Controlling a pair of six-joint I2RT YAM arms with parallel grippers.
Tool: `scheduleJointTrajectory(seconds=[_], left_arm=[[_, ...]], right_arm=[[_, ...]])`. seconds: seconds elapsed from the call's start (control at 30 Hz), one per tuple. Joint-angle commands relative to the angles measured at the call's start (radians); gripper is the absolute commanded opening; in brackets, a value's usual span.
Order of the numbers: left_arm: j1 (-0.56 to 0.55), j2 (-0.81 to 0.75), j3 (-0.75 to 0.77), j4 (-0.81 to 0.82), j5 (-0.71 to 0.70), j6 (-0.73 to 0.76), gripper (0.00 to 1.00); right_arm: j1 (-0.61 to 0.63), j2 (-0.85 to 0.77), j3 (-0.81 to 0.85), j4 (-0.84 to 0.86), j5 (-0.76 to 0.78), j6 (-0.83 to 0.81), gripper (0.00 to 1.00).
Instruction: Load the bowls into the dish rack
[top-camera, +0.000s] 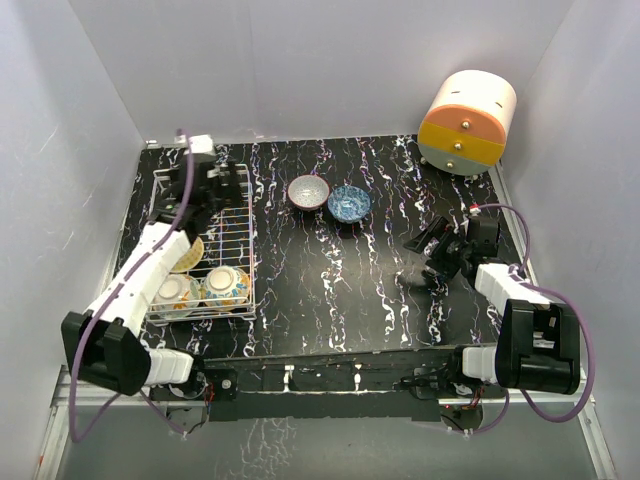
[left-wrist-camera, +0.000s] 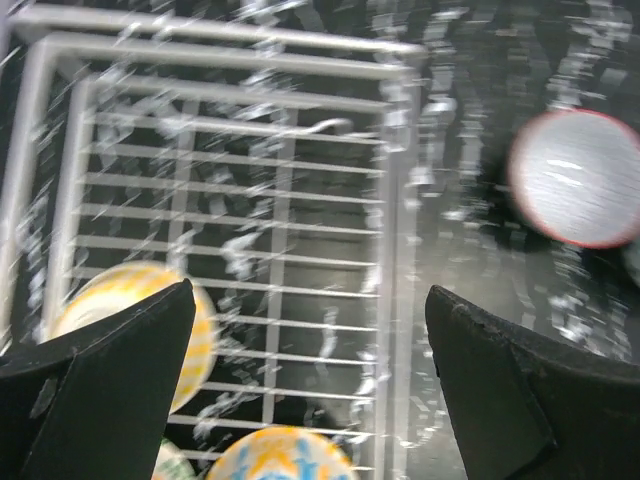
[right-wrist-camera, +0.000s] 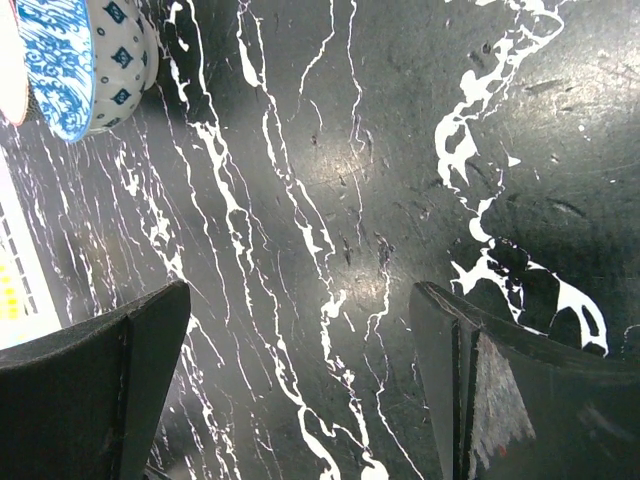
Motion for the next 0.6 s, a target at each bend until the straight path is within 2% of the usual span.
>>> scheduleJointTrajectory(seconds=[0.0, 0.1, 0.2, 0.37, 0.57], left_arm=[[-0.219, 0.107, 0.117, 0.095, 0.022, 0.123, 0.97], [-0.361, 0.23, 0.184, 0.158, 0.011, 0.22, 0.97], [-0.45, 0.366, 0.258, 0.206, 0.05, 0.299, 0.97], [-0.519, 0.551, 0.397, 0.225, 0.14, 0.328, 0.94], [-0.57, 0.622, 0.371, 0.372, 0.244, 0.418, 0.93]], right_arm=[[-0.007, -0.001, 0.073, 0.008, 0.013, 0.017, 0.94], [-0.006, 0.007, 0.086, 0.002, 0.018, 0.021, 0.94], [-0.007, 0.004, 0.093, -0.003, 0.031, 0.024, 0.94], [-0.016, 0.004, 0.103, -0.019, 0.059, 0.025, 0.94], [-0.087, 0.008, 0.096, -0.02, 0.043, 0.047, 0.95]])
